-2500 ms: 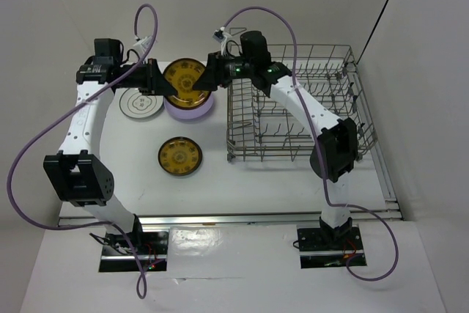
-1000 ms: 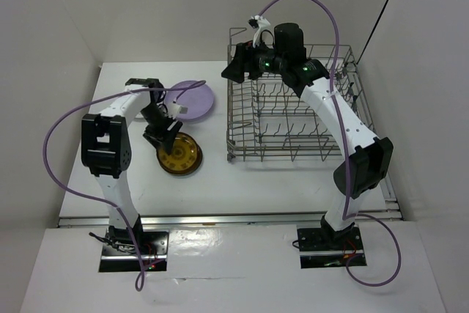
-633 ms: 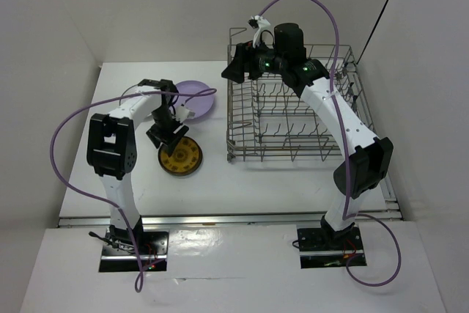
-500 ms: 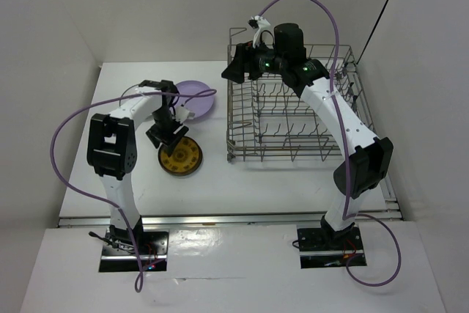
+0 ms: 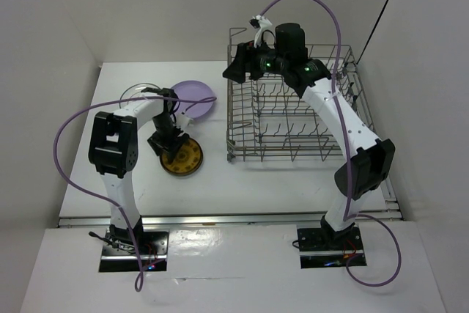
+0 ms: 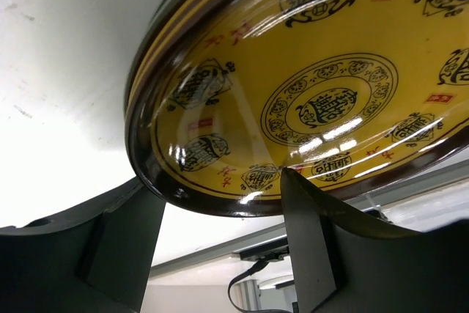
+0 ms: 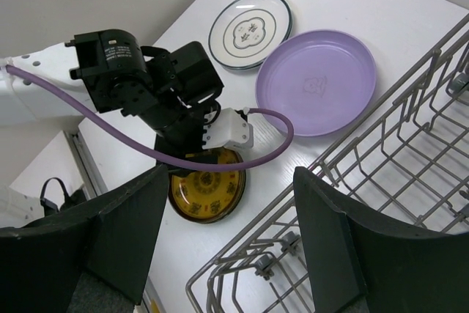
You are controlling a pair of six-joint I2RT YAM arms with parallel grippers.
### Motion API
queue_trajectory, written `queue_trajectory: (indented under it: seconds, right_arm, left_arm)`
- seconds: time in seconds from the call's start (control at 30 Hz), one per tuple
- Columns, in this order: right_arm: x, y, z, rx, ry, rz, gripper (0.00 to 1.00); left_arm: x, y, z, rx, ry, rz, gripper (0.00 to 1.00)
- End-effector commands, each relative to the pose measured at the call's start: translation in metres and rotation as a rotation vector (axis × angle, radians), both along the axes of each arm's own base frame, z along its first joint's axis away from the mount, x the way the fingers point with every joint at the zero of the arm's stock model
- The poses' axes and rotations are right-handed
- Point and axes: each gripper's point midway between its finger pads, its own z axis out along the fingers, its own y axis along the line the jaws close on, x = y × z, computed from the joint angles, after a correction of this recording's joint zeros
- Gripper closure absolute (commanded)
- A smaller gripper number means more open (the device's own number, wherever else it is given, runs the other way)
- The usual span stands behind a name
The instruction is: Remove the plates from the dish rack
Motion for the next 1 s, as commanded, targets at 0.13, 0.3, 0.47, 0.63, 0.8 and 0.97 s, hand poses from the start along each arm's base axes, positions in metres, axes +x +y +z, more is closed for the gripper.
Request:
queue_trajectory:
  seconds: [0.13,0.3,0.47,0.63,0.8,0.97]
  right_arm:
    - [-0.014,-0.009,0.032,0.012,-0.084,-0.018,0.24]
    - [-0.01,-0.027,0.037,-0.016,-0.1,-0.103,0.23]
    - [-0.012,-0.07,0.045,-0.059,-0.11,-0.295,0.21]
    - [-0.024,-0.134,0.052,-0.089,-0.109,-0.598,0.12]
    - [-0.06,-0.218,0.022,-0.134,0.081,-0.93,0.0]
    - [-0.11,-0.245,-0.005,-0.105,0.25,-1.1,0.0]
  left_arm:
    - [0.001,-0.01,0.004,-0.046,0.0,0.023,0.25]
    - [0.017,-0.004,0.019,-0.001,-0.077,0.05,0.25]
    - [0.05,-0.011,0.064,-0.023,-0.278,0.146,0.25]
    - [0.086,0.0,0.124,-0.012,-0.628,0.252,0.25]
    - [0.098,0.073,0.21,0.202,-1.025,0.589,0.02]
    - [0.041,0.154,0.263,0.496,-1.146,0.817,0.0]
